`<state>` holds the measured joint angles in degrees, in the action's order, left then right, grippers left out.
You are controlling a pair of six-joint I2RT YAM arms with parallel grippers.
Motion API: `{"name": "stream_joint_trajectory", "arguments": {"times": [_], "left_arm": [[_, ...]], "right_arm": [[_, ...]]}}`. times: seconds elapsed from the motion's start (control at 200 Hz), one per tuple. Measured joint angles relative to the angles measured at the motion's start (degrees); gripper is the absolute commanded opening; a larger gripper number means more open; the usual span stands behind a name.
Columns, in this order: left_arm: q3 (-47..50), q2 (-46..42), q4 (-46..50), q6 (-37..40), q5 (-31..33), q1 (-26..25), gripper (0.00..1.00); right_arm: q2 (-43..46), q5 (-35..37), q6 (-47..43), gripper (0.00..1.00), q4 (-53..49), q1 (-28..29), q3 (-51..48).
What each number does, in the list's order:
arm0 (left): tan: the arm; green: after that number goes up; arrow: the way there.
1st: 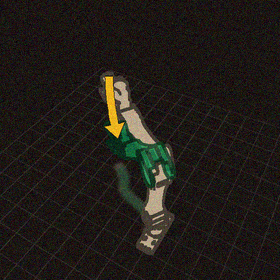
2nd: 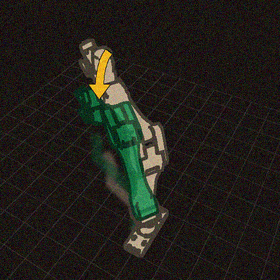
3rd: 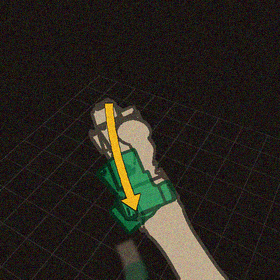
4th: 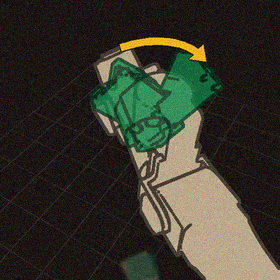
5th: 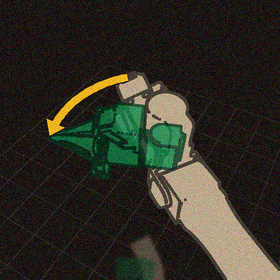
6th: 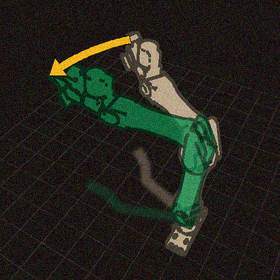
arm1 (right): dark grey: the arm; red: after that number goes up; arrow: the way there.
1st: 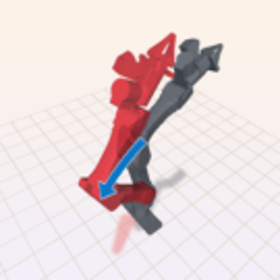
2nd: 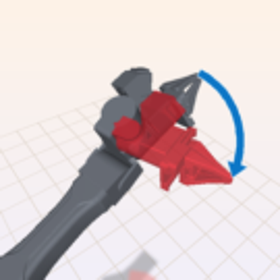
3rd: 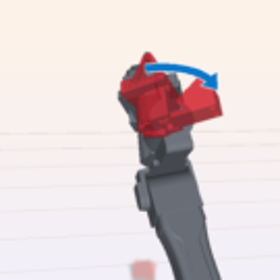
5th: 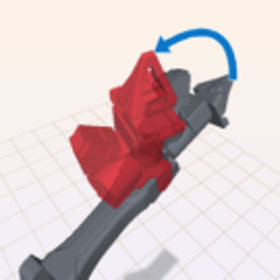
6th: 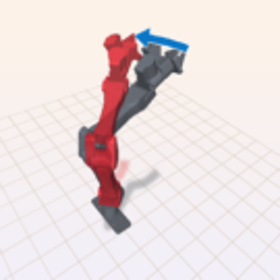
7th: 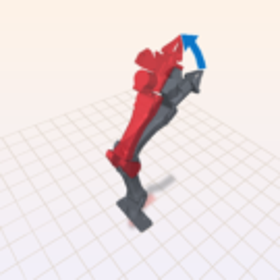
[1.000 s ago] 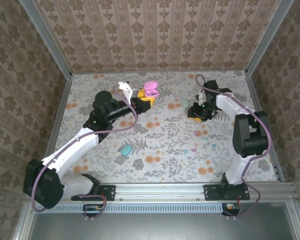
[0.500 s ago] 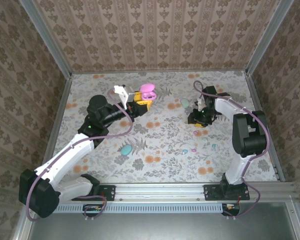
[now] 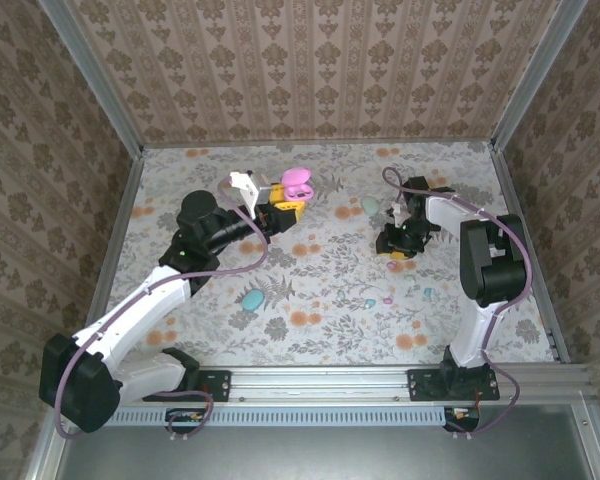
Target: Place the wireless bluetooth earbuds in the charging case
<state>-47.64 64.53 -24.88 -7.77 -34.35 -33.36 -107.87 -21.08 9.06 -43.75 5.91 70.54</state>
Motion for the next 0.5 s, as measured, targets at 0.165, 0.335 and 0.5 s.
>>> {"name": "stream_joint_trajectory", "arguments": {"times": [0.165, 0.335, 0.5], "left_arm": [[0.22, -0.04, 0.02, 0.0, 0.15, 0.02, 0.34], [0.22, -0.04, 0.02, 0.0, 0.17, 0.0, 0.34], [0.22, -0.04, 0.02, 0.0, 0.15, 0.0, 0.35]], "right_arm": [[0.0, 0.13, -0.17, 0.43, -0.87, 0.0, -0.02], [0.04, 0.37, -0.35, 0.43, -1.53, 0.0, -0.66], [0.13, 0.7, -0.37, 0.43, -1.7, 0.0, -0.96]]}}
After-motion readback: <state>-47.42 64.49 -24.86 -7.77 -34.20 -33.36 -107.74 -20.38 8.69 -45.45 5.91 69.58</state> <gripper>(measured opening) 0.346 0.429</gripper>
